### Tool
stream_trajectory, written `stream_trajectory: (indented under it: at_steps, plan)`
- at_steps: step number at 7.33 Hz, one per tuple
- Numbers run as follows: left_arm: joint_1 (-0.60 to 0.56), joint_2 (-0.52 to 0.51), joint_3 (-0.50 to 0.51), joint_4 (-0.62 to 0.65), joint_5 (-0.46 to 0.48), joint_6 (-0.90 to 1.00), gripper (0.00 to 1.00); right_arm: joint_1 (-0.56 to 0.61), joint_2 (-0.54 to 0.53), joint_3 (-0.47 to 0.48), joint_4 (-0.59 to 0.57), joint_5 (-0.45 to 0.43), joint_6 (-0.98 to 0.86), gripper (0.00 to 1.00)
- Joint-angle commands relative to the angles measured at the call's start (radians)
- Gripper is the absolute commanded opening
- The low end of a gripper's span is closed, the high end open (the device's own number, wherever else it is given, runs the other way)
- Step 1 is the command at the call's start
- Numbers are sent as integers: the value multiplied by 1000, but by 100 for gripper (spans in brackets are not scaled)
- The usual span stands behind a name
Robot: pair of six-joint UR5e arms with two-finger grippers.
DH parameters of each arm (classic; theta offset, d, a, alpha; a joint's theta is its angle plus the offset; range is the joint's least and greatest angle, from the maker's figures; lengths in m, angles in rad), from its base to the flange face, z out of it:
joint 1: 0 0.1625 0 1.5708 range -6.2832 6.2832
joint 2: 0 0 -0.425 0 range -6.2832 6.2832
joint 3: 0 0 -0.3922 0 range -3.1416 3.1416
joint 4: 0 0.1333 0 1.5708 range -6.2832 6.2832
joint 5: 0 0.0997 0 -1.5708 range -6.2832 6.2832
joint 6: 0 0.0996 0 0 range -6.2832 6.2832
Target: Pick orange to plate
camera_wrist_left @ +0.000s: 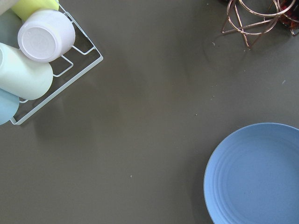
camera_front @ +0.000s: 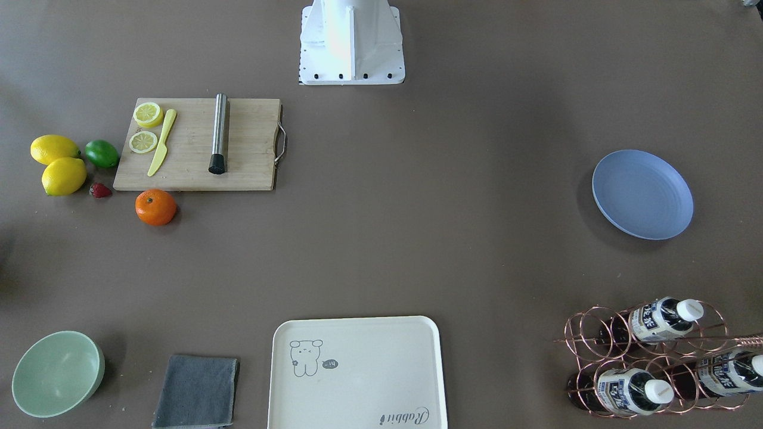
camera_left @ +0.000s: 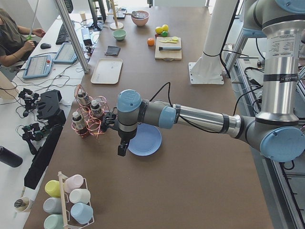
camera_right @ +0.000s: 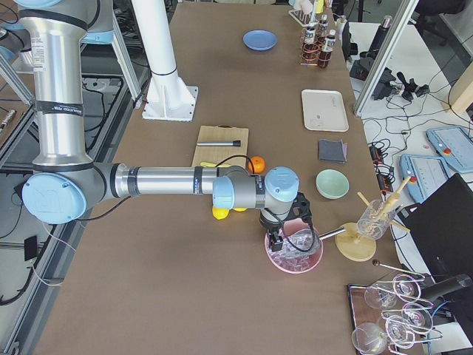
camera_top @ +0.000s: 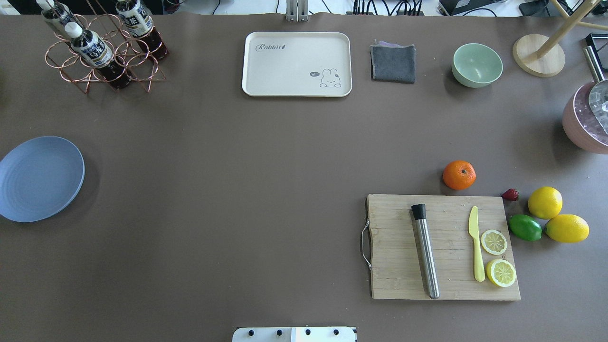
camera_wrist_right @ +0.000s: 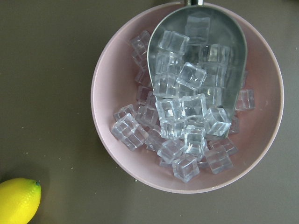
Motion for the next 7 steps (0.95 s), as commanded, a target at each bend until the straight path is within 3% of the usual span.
stream_trajectory:
  at_steps: [1, 7]
  plan:
    - [5, -11, 25, 0, -6, -10, 97, -1, -2, 0, -1, -1, -1, 100]
    - [6, 4, 16, -6, -5, -11, 97, -1, -2, -10, 0, 0, -1, 100]
